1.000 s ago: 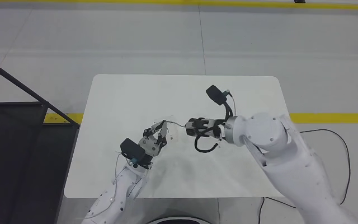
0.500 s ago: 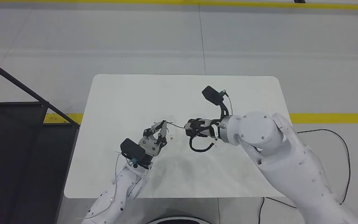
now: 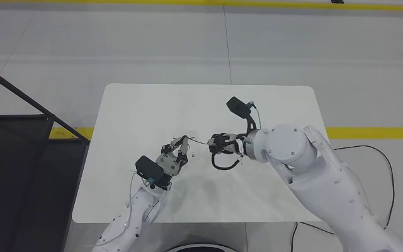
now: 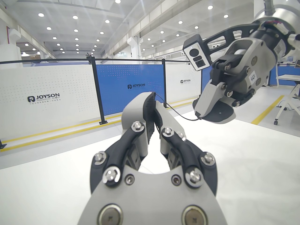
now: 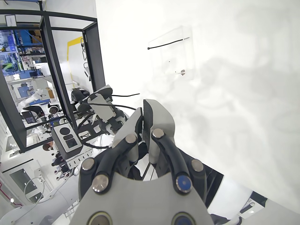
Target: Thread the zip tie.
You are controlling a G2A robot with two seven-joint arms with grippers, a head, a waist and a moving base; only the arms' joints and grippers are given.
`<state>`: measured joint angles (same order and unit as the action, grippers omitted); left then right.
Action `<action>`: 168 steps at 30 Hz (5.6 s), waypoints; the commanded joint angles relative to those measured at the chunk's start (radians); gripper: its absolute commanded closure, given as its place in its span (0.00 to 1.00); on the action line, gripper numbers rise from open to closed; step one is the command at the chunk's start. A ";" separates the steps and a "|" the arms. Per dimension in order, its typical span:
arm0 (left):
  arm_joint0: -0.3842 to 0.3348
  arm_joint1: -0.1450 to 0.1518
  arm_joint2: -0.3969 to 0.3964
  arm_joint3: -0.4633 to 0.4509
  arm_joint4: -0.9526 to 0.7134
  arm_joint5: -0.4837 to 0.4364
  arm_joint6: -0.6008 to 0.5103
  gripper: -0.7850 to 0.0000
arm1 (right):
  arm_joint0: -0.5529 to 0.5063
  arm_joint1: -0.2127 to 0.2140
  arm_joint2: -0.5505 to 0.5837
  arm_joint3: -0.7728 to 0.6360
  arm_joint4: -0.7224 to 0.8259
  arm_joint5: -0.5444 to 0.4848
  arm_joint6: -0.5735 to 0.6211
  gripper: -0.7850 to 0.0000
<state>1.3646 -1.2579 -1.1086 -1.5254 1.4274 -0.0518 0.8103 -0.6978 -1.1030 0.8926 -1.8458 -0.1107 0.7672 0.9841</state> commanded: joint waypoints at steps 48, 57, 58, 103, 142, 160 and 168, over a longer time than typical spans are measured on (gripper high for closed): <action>0.010 -0.018 -0.010 -0.014 0.026 -0.017 -0.036 1.00 | -0.255 0.019 0.252 -0.087 0.294 -0.423 -0.170 1.00; 0.012 -0.021 -0.013 -0.014 0.025 -0.029 -0.036 1.00 | -0.260 0.018 0.255 -0.079 0.306 -0.428 -0.185 1.00; 0.012 -0.022 -0.013 -0.014 0.022 -0.030 -0.035 1.00 | -0.258 0.018 0.254 -0.078 0.303 -0.425 -0.185 1.00; 0.023 -0.037 -0.025 -0.035 -0.017 -0.075 -0.003 1.00 | -0.122 0.009 0.083 -0.038 0.039 -0.279 -0.075 1.00; 0.043 -0.044 -0.046 -0.058 -0.057 -0.119 0.011 1.00 | -0.164 0.006 0.114 -0.042 0.032 -0.291 -0.135 0.07; 0.055 -0.039 -0.107 -0.094 -0.329 -0.313 -0.151 1.00 | -0.375 0.019 0.193 -0.156 0.002 -0.398 -0.350 0.00; 0.055 -0.039 -0.106 -0.096 -0.330 -0.311 -0.154 1.00 | -0.377 0.019 0.192 -0.154 0.002 -0.400 -0.353 0.00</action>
<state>1.4193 -1.2971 -1.2153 -1.6200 1.0985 -0.3643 0.6594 -1.0733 -1.0837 1.0852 -2.0012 -0.1084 0.3694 0.6342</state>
